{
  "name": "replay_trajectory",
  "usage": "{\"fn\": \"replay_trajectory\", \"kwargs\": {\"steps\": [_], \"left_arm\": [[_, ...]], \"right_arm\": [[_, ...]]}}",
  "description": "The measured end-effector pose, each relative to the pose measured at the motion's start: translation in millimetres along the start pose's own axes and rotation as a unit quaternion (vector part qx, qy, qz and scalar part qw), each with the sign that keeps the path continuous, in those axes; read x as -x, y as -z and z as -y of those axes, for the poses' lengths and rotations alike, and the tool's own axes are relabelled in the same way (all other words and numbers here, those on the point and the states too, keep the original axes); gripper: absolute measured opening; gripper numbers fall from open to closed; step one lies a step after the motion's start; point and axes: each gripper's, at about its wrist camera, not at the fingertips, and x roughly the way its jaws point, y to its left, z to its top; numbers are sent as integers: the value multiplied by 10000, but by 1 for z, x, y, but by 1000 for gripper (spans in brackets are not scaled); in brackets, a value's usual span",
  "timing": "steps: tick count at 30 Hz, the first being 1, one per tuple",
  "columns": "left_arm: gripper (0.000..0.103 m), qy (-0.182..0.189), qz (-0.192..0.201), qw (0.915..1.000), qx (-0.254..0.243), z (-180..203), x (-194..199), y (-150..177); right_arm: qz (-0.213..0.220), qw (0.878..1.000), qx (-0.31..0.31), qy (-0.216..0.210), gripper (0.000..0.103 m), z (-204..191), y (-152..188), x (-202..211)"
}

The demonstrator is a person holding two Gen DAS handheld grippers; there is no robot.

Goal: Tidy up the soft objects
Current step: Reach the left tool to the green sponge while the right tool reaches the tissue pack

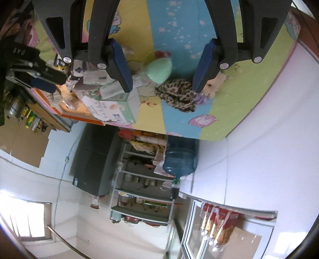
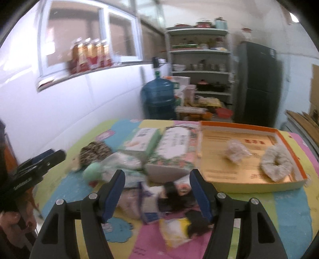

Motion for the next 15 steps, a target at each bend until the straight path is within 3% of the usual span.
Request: {"fn": "replay_trajectory", "kwargs": {"steps": [9, 15], "left_arm": [[64, 201, -152, 9996, 85, -18, -7, 12], [64, 504, -375, 9980, 38, -21, -22, 19]], "right_arm": [[-424, 9929, 1057, -347, 67, -38, -1, -39], [-622, 9808, 1827, -270, 67, -55, -4, -61]]}}
